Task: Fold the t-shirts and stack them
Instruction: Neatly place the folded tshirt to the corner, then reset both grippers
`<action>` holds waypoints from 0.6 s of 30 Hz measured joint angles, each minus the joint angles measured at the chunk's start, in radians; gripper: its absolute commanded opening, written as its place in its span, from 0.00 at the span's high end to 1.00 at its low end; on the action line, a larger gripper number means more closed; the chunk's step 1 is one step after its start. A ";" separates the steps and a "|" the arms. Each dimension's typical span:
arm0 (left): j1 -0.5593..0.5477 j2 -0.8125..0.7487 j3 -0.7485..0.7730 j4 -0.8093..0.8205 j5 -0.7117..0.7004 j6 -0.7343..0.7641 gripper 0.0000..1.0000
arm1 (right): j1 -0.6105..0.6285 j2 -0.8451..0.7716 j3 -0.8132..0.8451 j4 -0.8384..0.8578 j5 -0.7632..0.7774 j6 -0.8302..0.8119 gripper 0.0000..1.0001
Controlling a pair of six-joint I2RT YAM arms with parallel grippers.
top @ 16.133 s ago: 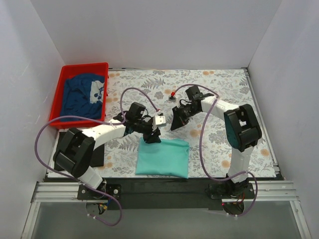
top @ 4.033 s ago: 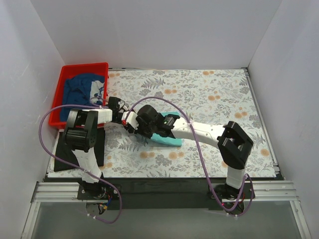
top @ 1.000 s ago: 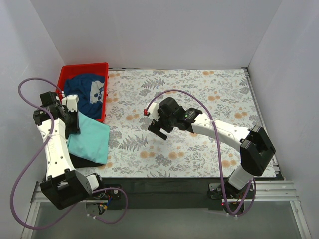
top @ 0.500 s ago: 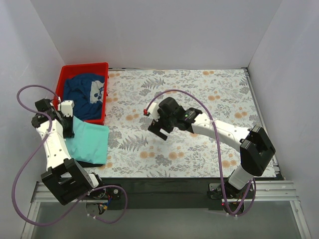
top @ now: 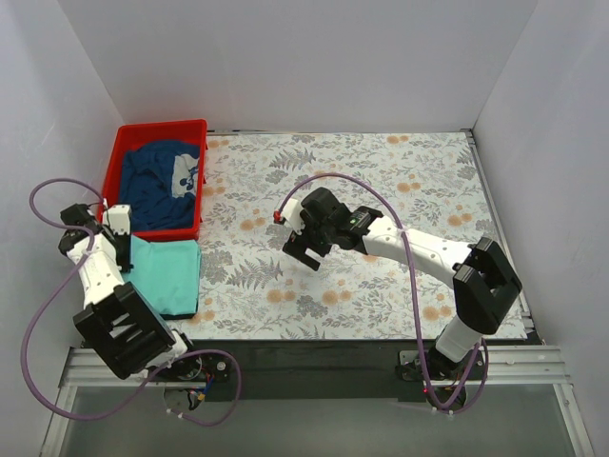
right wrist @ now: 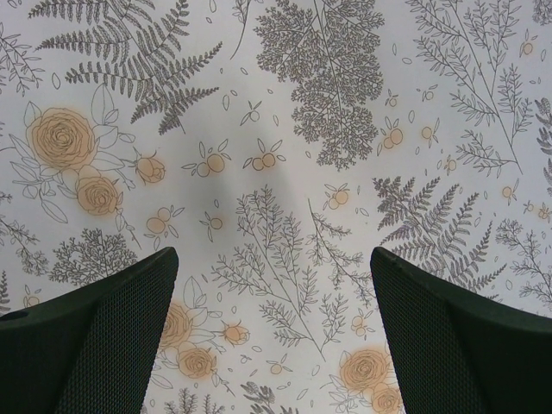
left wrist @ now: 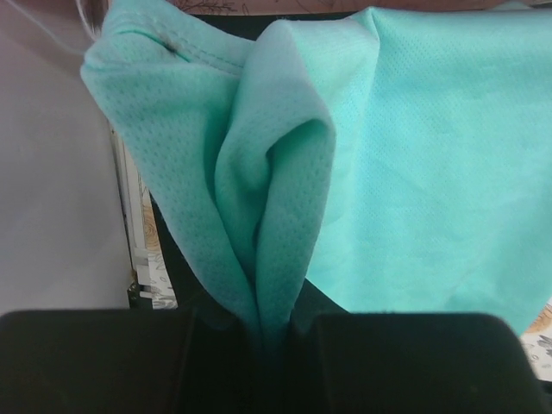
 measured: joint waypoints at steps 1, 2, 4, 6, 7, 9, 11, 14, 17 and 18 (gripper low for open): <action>0.003 0.007 -0.009 0.013 -0.003 0.004 1.00 | 0.000 0.003 0.000 -0.001 0.000 0.000 0.02; 0.005 0.011 -0.019 0.028 -0.004 0.006 1.00 | 0.000 0.005 0.000 -0.002 0.000 0.000 0.02; 0.006 0.016 -0.039 0.049 -0.011 0.010 1.00 | 0.000 0.008 0.000 -0.002 0.000 0.000 0.02; 0.006 0.025 -0.053 0.067 -0.018 0.013 0.90 | 0.000 0.011 0.000 -0.003 0.000 0.000 0.02; 0.008 0.031 -0.058 0.076 -0.022 0.016 0.71 | 0.000 0.012 0.000 -0.002 0.000 0.000 0.02; 0.016 0.041 -0.060 0.088 -0.034 0.024 0.47 | 0.000 0.016 0.000 -0.003 0.000 0.000 0.02; 0.027 0.044 -0.060 0.102 -0.043 0.031 0.21 | 0.000 0.020 0.000 -0.003 0.000 0.000 0.02; 0.039 0.045 -0.052 0.108 -0.063 0.026 0.18 | 0.000 0.022 0.000 -0.004 0.000 0.000 0.02; 0.043 0.045 -0.010 0.091 -0.069 0.034 0.17 | 0.000 0.022 0.000 -0.005 0.000 0.000 0.02; 0.043 0.045 0.015 0.081 -0.067 0.037 0.17 | 0.000 0.022 0.000 -0.005 -0.001 0.000 0.02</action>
